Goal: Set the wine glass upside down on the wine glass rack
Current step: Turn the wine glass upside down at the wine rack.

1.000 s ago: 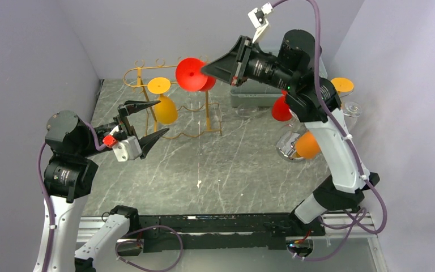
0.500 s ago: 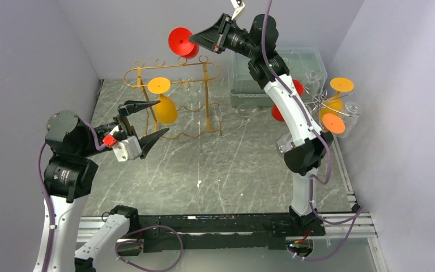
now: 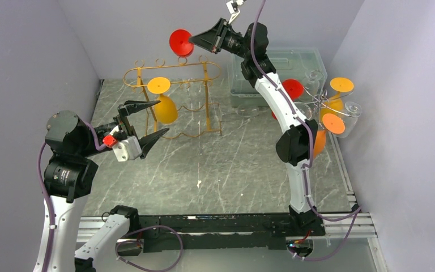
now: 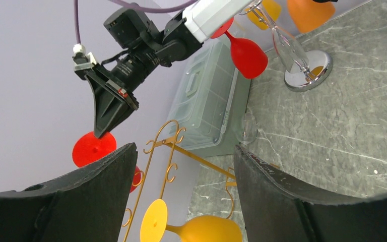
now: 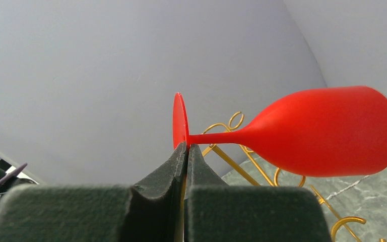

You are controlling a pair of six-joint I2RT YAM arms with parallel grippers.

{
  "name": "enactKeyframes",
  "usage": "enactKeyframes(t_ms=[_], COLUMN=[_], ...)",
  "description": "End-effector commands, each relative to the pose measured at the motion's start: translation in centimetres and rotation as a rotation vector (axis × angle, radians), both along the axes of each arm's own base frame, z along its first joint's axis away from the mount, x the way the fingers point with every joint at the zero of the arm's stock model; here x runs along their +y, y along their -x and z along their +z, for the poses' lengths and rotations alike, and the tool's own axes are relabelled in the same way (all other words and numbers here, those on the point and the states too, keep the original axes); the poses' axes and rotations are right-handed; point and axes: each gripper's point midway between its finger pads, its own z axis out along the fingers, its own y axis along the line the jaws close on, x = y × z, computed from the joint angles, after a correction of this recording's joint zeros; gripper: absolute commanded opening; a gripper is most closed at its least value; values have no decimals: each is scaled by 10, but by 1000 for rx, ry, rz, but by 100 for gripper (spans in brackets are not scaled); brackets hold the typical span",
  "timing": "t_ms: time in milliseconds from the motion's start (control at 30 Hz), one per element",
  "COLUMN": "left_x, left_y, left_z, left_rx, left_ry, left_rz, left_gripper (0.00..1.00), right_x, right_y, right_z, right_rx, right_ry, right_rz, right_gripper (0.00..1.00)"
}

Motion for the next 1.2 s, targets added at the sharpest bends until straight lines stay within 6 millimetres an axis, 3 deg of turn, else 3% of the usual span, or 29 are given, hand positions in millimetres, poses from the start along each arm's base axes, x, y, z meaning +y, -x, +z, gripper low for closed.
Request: enactKeyframes(t_ms=[0, 167, 367, 733, 1167], left_x=[0, 0, 0, 0, 0], left_y=[1, 1, 1, 1, 1], left_z=[2, 2, 2, 2, 2], left_rx=[-18, -18, -18, -18, -18], left_ry=[-3, -3, -3, -3, -3], left_rz=[-6, -6, -6, -6, -6], left_gripper=[75, 75, 75, 75, 75], right_x=[1, 4, 2, 4, 2], right_y=[4, -5, -6, -13, -13], right_z=[8, -23, -31, -62, -71], right_rx=[-50, 20, 48, 132, 133], right_ry=[-27, 4, 13, 72, 115], right_rz=[40, 43, 52, 76, 84], right_gripper=[0, 0, 0, 0, 0])
